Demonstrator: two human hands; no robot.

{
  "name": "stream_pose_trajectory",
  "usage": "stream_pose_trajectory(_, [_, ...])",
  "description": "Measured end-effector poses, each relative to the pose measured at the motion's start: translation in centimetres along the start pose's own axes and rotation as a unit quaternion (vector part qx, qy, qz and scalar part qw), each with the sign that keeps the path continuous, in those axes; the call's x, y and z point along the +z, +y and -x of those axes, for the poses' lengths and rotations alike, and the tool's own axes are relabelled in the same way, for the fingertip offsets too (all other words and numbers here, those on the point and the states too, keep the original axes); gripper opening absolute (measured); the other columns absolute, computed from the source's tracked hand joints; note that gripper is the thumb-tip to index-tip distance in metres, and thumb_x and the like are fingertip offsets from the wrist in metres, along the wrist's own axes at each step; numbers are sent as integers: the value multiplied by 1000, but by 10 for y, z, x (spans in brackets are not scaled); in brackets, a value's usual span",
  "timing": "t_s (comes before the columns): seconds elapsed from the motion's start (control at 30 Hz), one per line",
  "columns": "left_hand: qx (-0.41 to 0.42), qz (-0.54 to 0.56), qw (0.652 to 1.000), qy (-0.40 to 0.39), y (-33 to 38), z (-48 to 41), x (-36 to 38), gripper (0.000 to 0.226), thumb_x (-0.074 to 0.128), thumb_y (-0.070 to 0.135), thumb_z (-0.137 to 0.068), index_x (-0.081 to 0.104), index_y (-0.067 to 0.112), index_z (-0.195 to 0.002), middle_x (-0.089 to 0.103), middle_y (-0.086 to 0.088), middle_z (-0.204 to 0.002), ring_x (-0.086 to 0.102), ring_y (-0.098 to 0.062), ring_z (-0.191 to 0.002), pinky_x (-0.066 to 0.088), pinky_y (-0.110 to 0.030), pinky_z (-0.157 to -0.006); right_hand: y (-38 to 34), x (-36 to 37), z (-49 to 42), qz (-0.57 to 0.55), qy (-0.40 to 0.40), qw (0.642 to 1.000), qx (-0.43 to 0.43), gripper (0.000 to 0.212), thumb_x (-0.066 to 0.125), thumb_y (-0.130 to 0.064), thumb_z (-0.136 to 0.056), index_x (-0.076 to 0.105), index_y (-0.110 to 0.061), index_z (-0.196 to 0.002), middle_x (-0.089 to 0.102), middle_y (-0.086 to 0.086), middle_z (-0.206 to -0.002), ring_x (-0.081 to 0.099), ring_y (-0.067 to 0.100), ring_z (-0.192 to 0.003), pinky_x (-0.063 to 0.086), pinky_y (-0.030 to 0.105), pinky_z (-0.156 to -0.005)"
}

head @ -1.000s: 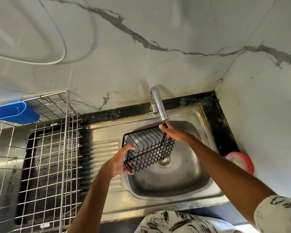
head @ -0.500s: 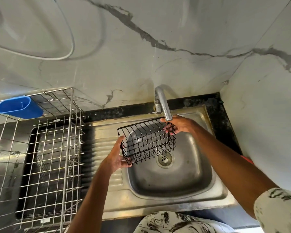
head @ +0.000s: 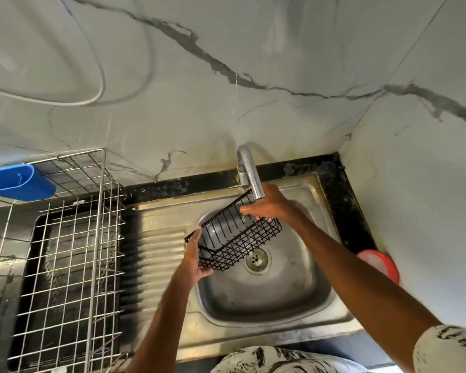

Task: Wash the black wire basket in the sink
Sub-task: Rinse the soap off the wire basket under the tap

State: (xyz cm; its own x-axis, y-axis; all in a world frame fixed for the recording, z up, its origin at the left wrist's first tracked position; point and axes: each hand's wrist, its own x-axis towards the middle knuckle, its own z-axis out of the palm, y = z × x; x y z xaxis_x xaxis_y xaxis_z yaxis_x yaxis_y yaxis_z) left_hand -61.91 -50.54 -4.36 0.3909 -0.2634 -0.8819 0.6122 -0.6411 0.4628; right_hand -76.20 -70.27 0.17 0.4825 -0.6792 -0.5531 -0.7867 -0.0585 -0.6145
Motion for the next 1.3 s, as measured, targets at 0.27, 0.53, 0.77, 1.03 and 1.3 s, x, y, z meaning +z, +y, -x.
stream_pose_trajectory(0.27, [54,-205,976,-43,13,17,46,128,81,73,-70,12,19,-164,25,-10,-167,30,-33,-152,25,-58,-123,-3,12,19,78,91,993,2,87,87,-46,-70,47,-8,-137,57,7,-121,59,13,-92,59,25,-67])
stream_pose_trajectory(0.53, [28,-270,962,2,12,-18,67,151,86,79,-33,4,46,-156,17,-15,-168,32,-43,-147,39,-68,-109,0,8,17,98,92,991,-15,75,87,-52,-68,57,-10,-123,65,6,-109,68,18,-93,62,33,-74])
stream_pose_trajectory(0.77, [-28,-213,976,-22,16,21,61,82,81,62,-74,36,33,-136,30,-9,-157,40,-34,-136,46,-59,-107,7,40,28,282,123,946,-99,76,47,-60,-98,35,-7,-151,27,23,-152,32,34,-138,47,43,-107])
stream_pose_trajectory(1.03, [-63,-237,969,0,7,17,66,125,73,68,-81,-9,23,-164,18,-17,-169,32,-44,-147,39,-64,-111,29,65,28,285,53,949,-127,85,22,-63,-102,-8,-7,-158,4,20,-167,8,36,-154,7,60,-123])
stream_pose_trajectory(1.3, [-42,-274,961,-8,14,16,59,144,91,57,-58,-1,22,-163,28,-16,-161,43,-43,-137,47,-65,-104,22,13,8,-111,-66,992,-9,55,32,-45,-109,50,-4,-141,52,19,-142,47,34,-134,34,42,-112])
